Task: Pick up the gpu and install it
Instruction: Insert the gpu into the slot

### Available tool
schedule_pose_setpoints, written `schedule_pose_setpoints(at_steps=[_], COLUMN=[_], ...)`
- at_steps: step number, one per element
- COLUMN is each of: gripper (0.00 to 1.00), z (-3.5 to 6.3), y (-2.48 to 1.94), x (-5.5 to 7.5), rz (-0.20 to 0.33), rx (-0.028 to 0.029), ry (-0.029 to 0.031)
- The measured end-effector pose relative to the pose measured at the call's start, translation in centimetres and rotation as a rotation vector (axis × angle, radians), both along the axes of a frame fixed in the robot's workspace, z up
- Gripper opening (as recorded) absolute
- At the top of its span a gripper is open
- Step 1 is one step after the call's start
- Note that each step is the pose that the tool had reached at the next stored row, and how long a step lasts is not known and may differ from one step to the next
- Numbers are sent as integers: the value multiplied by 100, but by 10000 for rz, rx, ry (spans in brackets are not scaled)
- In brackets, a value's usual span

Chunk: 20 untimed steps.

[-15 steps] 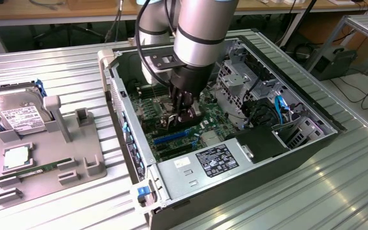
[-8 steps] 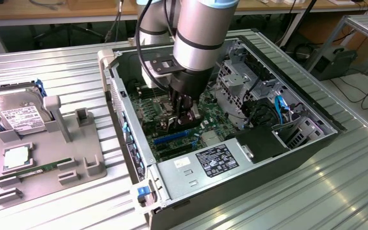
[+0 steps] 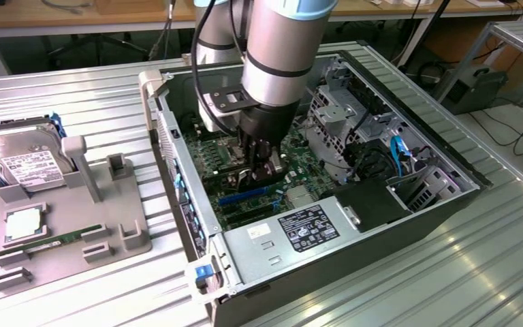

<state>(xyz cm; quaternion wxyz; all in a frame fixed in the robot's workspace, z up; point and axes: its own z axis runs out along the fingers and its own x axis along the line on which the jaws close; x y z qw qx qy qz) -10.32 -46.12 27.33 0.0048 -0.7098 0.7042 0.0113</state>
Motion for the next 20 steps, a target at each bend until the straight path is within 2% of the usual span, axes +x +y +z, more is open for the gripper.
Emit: schedule_pose_setpoints(at_steps=[20], gripper=[26], z=[-122], y=[1], x=[-30], rz=[-25], rx=[2], ry=[-2])
